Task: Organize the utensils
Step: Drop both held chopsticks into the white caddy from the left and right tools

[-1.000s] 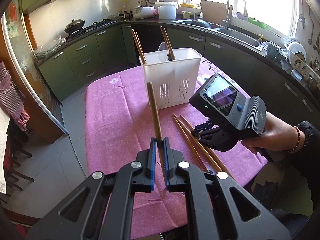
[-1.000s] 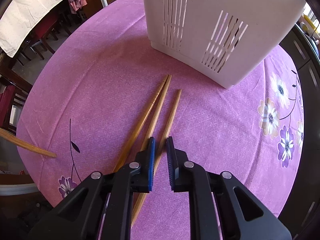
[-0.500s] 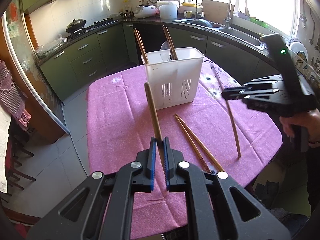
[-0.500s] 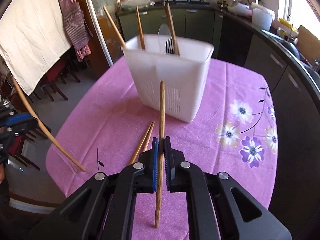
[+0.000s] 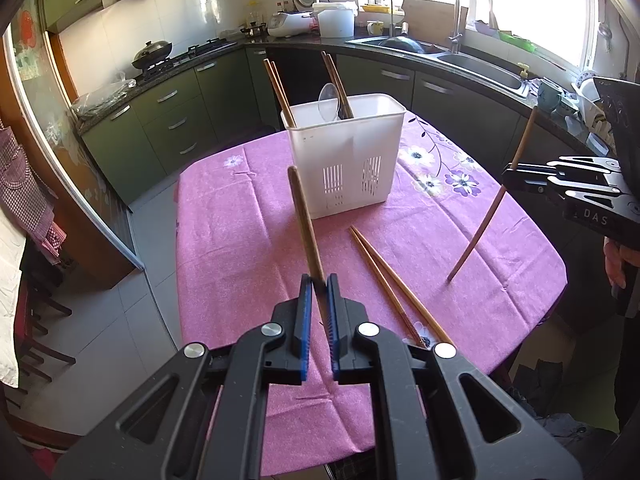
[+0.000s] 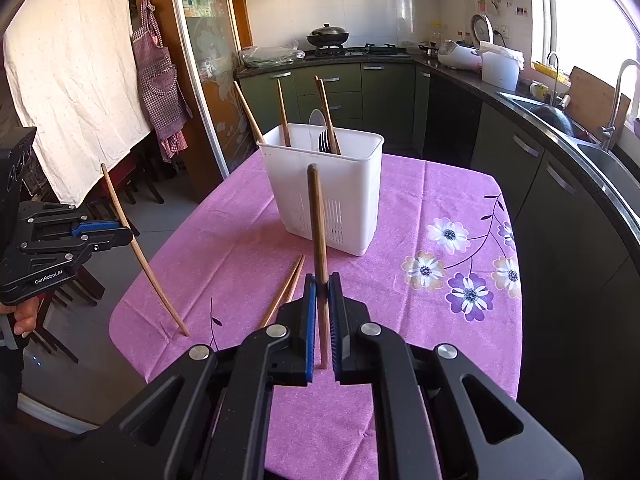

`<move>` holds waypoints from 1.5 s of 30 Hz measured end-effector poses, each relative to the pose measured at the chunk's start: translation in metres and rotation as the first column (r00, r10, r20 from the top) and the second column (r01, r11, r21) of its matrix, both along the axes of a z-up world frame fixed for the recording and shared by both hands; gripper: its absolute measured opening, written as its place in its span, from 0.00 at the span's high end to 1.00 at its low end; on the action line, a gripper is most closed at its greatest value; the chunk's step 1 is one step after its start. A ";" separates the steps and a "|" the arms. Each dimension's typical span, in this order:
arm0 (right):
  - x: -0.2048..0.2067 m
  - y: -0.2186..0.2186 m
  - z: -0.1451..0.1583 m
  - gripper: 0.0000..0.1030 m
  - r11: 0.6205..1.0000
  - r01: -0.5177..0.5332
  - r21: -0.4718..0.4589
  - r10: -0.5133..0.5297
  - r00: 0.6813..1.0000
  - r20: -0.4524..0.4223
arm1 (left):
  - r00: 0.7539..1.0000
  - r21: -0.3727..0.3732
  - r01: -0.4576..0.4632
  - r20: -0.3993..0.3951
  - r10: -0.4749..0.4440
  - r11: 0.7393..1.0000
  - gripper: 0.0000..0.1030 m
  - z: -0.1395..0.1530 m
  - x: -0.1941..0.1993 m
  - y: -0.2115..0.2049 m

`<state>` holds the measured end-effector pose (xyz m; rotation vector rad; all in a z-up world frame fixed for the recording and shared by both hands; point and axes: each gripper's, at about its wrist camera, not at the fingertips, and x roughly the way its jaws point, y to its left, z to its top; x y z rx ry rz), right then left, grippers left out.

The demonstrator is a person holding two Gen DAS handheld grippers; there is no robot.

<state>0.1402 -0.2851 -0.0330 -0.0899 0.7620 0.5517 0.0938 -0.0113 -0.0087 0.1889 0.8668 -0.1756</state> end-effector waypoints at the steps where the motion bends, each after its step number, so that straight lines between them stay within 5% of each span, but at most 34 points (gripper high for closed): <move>1: 0.001 0.000 -0.002 0.93 1.000 0.000 0.003 0.000 1.000 -0.001 | 1.000 0.001 0.001 0.000 -0.001 1.000 0.93 0.000 0.000 -0.001; 21: -0.002 -0.001 0.005 0.93 1.000 -0.013 0.020 0.012 1.000 0.006 | 1.000 -0.009 0.011 0.022 -0.011 1.000 0.94 0.018 0.009 -0.003; 27: -0.001 -0.005 0.011 0.93 1.000 -0.002 0.021 0.002 1.000 0.014 | 0.998 -0.030 0.034 0.060 -0.033 0.999 0.94 0.053 0.026 -0.012; 37: 0.001 -0.020 0.005 0.93 1.000 0.018 0.025 -0.018 1.000 -0.007 | 0.971 -0.084 0.031 0.238 -0.010 0.996 0.94 0.144 0.081 -0.032; 45: 0.009 -0.032 -0.002 0.93 0.999 0.029 0.033 -0.029 0.999 -0.028 | 0.957 -0.097 -0.014 0.287 0.041 0.995 0.94 0.143 0.139 -0.044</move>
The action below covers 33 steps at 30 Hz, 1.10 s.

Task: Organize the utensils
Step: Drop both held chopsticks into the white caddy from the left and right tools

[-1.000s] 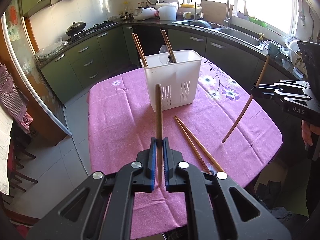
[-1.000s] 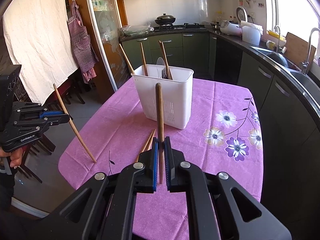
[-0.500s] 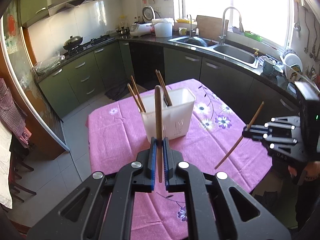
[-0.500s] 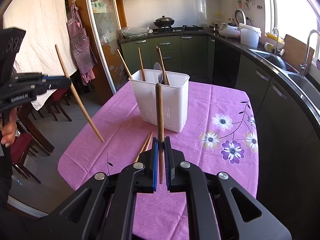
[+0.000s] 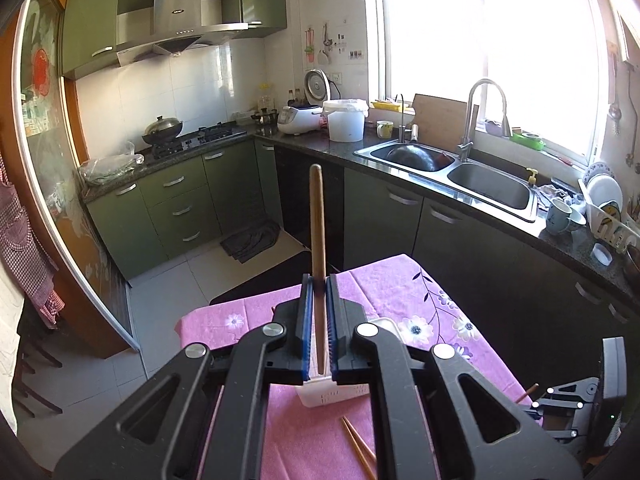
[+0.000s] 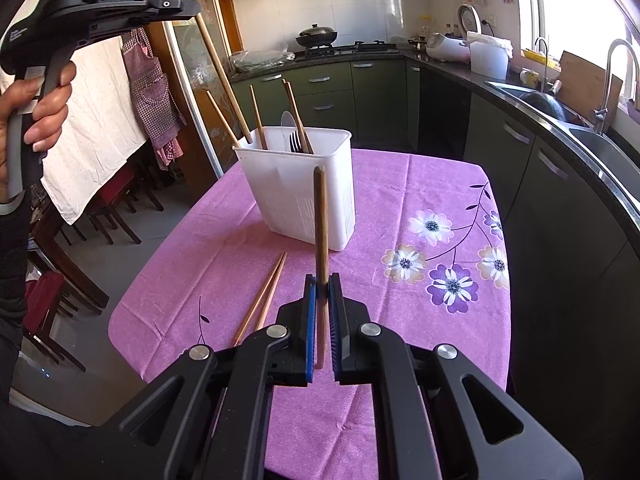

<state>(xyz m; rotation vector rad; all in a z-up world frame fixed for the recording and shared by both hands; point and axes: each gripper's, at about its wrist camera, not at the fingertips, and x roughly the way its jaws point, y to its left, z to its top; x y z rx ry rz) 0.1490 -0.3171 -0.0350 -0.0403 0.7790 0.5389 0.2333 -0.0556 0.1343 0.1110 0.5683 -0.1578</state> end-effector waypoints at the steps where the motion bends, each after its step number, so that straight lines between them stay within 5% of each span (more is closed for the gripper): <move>1: 0.002 0.000 0.000 0.93 1.000 -0.001 0.002 0.001 1.000 -0.002 | 1.000 0.007 -0.009 -0.007 0.009 1.000 0.94 -0.005 0.006 0.000; 5: 0.004 0.000 0.004 0.93 1.000 -0.008 0.008 0.008 1.000 -0.001 | 0.997 0.036 -0.015 -0.070 0.017 0.999 0.94 -0.031 0.021 0.000; 10: 0.011 0.007 0.027 0.93 1.000 -0.025 0.017 0.024 0.999 0.028 | 0.996 0.059 -0.019 -0.089 0.024 0.998 0.76 -0.045 0.013 0.006; 24: 0.080 0.040 0.160 0.93 0.992 0.033 0.121 -0.063 0.966 0.250 | 0.995 0.054 0.000 -0.103 0.006 0.999 0.62 -0.061 -0.074 0.042; 33: 0.145 0.084 0.117 0.93 0.997 0.061 0.052 -0.068 0.988 0.142 | 0.987 0.050 -0.009 -0.158 0.017 0.999 0.60 -0.083 -0.088 0.057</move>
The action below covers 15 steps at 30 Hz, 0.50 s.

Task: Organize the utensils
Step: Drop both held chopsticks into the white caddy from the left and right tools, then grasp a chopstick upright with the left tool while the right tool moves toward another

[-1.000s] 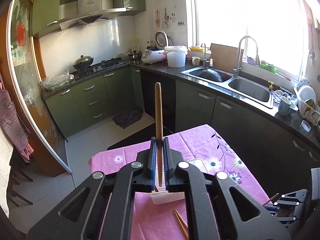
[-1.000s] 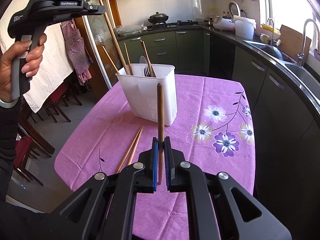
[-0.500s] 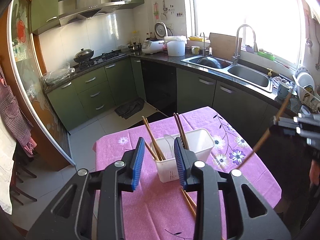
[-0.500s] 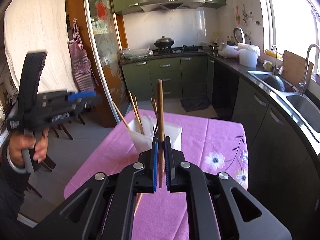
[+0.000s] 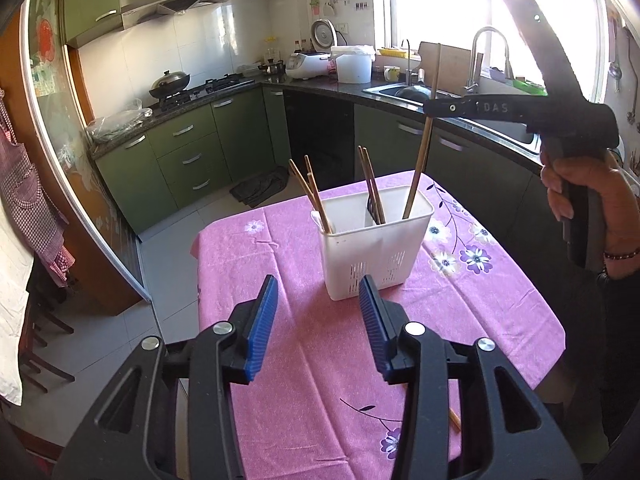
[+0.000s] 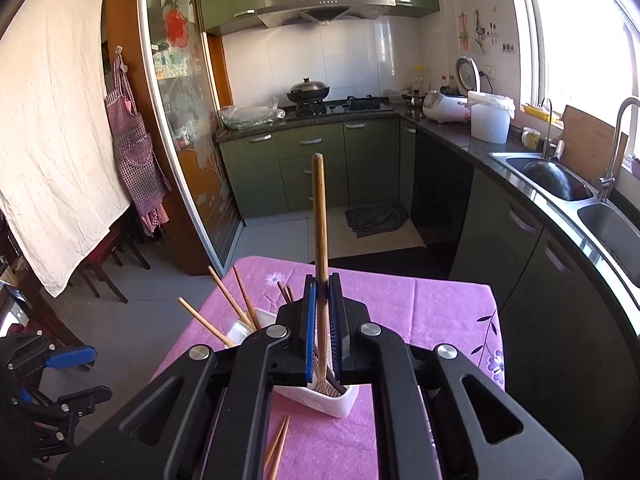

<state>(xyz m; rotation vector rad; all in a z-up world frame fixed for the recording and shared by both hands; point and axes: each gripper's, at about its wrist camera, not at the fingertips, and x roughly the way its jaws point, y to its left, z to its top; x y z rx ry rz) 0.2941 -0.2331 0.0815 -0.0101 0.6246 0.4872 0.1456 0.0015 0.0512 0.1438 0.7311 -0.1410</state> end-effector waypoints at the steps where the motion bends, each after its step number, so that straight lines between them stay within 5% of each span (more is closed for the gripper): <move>1: 0.004 0.001 -0.007 0.93 1.000 0.000 -0.003 0.000 1.000 -0.012 | 1.000 -0.001 -0.001 -0.005 0.001 1.000 0.60 -0.001 0.001 0.000; 6: -0.001 -0.005 -0.008 0.92 1.000 -0.010 0.006 0.010 1.000 -0.011 | 0.999 0.000 0.009 -0.040 -0.009 1.000 0.59 -0.012 0.006 -0.009; 11: -0.052 -0.026 0.001 0.87 0.999 -0.039 0.011 0.038 0.998 0.046 | 0.995 -0.003 0.024 -0.096 -0.024 1.000 0.59 -0.032 0.012 -0.023; 15: -0.092 -0.043 -0.025 0.84 0.998 -0.040 -0.044 0.042 0.998 0.039 | 0.984 -0.006 0.033 -0.173 -0.033 0.999 0.59 -0.063 0.017 -0.037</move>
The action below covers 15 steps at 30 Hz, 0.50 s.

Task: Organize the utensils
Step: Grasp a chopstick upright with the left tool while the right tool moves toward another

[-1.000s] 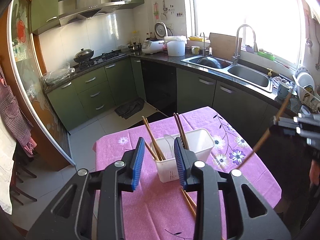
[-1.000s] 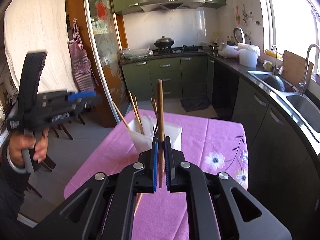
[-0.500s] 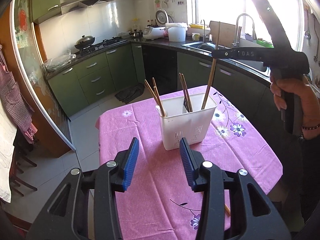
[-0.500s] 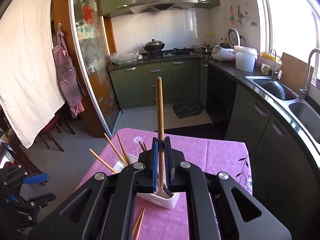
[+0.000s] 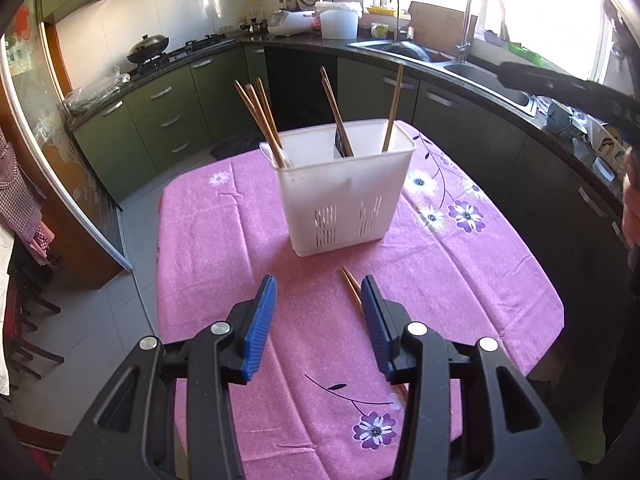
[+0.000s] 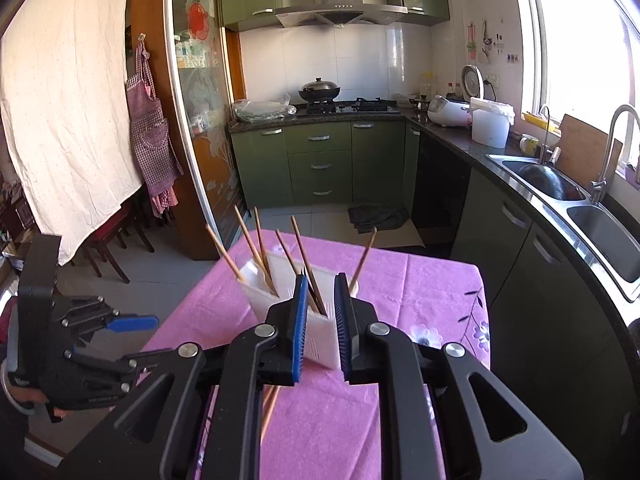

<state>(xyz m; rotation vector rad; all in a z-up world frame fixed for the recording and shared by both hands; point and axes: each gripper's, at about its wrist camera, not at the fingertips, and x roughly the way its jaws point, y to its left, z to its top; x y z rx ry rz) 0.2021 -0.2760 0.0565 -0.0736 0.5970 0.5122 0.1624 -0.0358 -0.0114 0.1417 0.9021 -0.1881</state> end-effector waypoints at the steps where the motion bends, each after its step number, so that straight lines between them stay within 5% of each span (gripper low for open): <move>1: -0.007 -0.005 -0.011 0.83 1.000 0.001 -0.011 -0.002 1.000 -0.014 | 1.000 0.001 0.000 -0.022 0.000 1.000 0.59 -0.009 0.002 -0.004; 8: -0.019 -0.032 -0.104 0.83 0.997 0.023 -0.079 -0.035 0.986 -0.163 | 0.975 0.023 -0.043 -0.218 0.047 0.999 0.59 -0.082 0.027 -0.022; 15: -0.014 -0.051 -0.137 0.83 0.998 0.033 -0.059 -0.045 0.972 -0.228 | 0.934 -0.015 -0.107 -0.344 0.095 0.994 0.61 -0.127 0.054 -0.030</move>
